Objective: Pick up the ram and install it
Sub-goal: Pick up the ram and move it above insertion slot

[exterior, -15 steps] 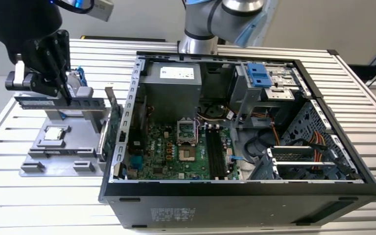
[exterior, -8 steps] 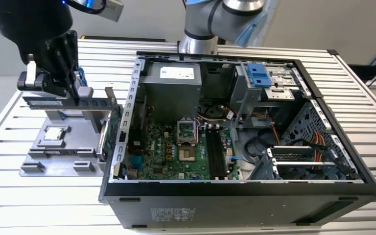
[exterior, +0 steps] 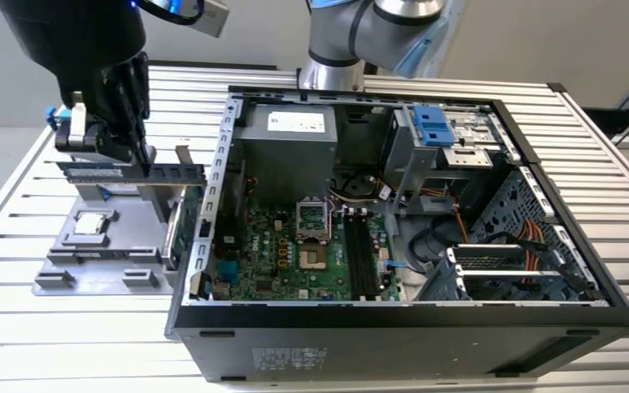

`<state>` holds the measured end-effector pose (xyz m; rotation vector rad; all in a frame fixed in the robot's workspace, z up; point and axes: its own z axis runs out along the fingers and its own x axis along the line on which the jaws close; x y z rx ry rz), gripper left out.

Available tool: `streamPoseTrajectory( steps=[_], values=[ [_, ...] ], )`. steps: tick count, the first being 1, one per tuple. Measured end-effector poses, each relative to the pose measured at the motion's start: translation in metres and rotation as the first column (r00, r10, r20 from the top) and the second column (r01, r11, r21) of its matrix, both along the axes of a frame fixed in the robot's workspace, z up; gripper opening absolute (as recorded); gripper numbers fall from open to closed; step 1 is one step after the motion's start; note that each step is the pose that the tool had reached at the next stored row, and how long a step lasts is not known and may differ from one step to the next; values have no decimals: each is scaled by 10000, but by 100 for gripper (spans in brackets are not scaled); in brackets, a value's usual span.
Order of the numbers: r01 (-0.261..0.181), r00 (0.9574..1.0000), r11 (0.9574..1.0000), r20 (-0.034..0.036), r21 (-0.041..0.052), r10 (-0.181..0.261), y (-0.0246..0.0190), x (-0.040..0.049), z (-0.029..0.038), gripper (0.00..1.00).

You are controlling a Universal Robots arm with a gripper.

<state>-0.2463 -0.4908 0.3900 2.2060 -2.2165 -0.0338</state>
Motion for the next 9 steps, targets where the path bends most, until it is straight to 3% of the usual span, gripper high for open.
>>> streamPoseTrajectory(
  steps=[9],
  values=[
    [0, 10000, 10000, -1, 0, 0, 0, 177, -5, 0]
  ],
)
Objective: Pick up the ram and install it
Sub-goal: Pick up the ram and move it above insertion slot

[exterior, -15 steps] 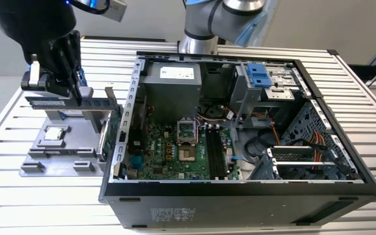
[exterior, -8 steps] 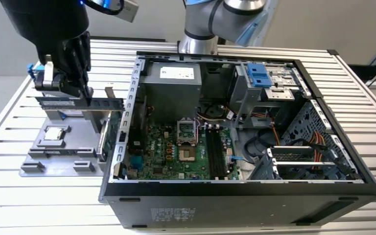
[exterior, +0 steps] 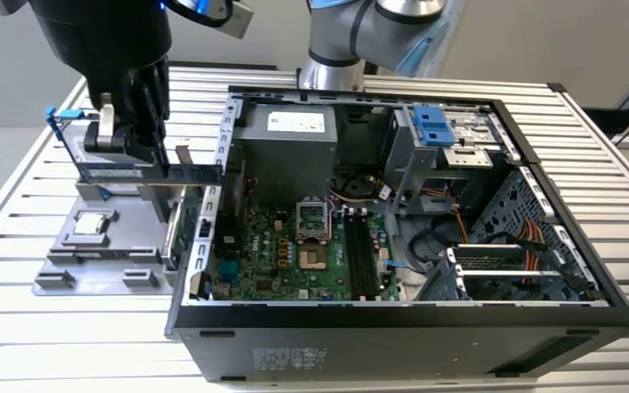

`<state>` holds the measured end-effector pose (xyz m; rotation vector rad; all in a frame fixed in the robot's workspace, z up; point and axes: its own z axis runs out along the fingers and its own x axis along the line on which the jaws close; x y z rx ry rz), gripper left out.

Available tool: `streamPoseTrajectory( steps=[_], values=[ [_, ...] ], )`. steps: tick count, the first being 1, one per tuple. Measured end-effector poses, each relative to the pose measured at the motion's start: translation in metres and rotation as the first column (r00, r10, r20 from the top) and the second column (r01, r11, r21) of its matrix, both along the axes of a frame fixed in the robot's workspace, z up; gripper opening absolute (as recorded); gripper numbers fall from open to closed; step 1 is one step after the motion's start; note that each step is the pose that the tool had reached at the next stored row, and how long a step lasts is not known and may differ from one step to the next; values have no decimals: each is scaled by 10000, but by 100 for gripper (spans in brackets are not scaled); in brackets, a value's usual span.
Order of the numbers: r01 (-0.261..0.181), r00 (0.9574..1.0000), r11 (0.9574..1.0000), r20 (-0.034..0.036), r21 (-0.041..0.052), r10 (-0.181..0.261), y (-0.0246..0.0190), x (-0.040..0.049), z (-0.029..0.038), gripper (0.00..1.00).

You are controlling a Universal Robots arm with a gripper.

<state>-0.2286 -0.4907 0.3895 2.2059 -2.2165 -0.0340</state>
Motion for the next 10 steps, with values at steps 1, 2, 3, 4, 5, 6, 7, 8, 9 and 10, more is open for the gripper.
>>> streamPoseTrajectory(
  steps=[1, 2, 3, 4, 5, 6, 7, 8, 9, 10],
  values=[
    [0, 10000, 10000, 0, 0, 0, 0, 20, -1, 0],
    [0, 10000, 10000, 0, 0, 0, 0, 37, -1, 0],
    [1, 10000, 10000, 0, 0, -1, 0, 56, -2, 0],
    [0, 10000, 10000, 0, 0, 0, 0, 74, -3, 0],
    [0, 10000, 10000, 0, 0, 0, 0, 92, -4, 0],
    [0, 10000, 10000, -1, 0, 0, 0, 111, -5, 0],
    [0, 10000, 10000, -2, -1, 0, 0, 128, -6, 0],
    [0, 10000, 10000, -1, 0, 0, 0, 148, -7, 0],
    [0, 10000, 10000, -2, 0, 0, 0, 168, -8, 0],
    [0, 10000, 10000, -3, 0, 0, 0, 187, -10, 0]
  ],
)
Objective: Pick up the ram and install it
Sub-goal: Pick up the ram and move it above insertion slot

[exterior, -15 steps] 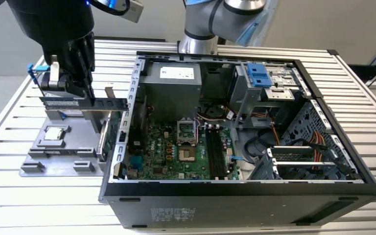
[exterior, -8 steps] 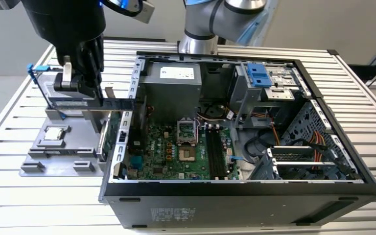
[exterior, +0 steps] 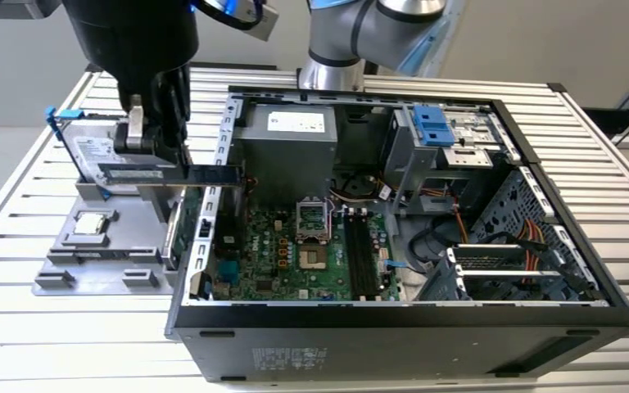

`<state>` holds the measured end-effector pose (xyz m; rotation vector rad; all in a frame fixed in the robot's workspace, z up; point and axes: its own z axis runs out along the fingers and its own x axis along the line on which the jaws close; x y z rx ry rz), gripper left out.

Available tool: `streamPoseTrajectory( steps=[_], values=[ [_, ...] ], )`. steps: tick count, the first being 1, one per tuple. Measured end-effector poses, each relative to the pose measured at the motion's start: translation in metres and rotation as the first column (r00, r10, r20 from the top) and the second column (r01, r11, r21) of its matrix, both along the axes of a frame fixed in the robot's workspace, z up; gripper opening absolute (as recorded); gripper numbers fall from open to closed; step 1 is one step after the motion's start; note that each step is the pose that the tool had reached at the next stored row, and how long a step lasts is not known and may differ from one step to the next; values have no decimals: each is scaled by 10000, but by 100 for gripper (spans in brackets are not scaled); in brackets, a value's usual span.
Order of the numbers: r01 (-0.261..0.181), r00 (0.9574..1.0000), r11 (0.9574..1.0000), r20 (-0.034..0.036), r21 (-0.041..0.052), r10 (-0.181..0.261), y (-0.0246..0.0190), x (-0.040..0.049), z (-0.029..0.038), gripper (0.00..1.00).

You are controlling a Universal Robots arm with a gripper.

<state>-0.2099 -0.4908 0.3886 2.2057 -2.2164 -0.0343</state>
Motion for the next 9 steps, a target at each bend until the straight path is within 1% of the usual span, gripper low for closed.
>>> streamPoseTrajectory(
  steps=[9],
  values=[
    [0, 10000, 10000, -6, -1, 0, 0, 174, -6, 0]
  ],
)
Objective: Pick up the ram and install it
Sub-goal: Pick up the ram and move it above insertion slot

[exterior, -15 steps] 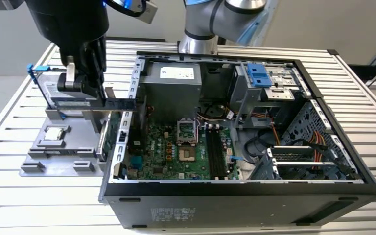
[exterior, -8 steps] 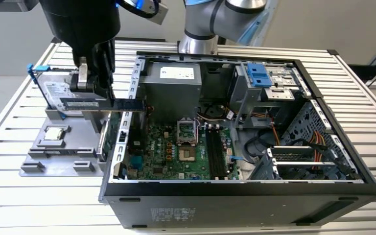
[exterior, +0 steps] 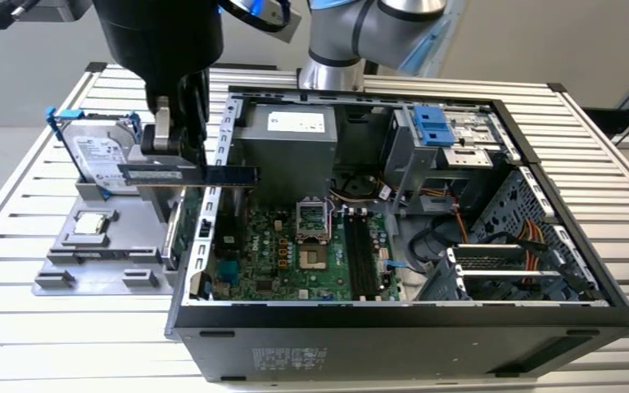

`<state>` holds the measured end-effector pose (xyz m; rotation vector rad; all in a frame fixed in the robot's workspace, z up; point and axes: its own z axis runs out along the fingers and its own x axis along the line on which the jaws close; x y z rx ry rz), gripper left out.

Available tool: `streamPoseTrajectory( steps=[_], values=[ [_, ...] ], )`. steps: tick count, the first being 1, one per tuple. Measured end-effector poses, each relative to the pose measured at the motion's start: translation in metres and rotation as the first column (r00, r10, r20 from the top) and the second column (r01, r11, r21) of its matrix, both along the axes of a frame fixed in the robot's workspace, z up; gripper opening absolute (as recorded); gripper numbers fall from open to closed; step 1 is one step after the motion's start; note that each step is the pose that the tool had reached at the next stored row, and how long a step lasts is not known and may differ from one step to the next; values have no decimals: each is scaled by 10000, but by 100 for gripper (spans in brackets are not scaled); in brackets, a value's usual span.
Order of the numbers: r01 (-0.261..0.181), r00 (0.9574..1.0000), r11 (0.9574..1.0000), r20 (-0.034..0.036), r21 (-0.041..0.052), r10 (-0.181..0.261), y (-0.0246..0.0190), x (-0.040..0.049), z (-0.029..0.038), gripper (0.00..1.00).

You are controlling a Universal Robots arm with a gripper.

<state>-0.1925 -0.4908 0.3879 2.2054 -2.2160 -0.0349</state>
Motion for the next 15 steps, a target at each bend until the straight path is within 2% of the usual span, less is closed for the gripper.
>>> streamPoseTrajectory(
  steps=[15],
  values=[
    [0, 10000, 10000, -1, 1, 0, 0, 251, -1, 0]
  ],
)
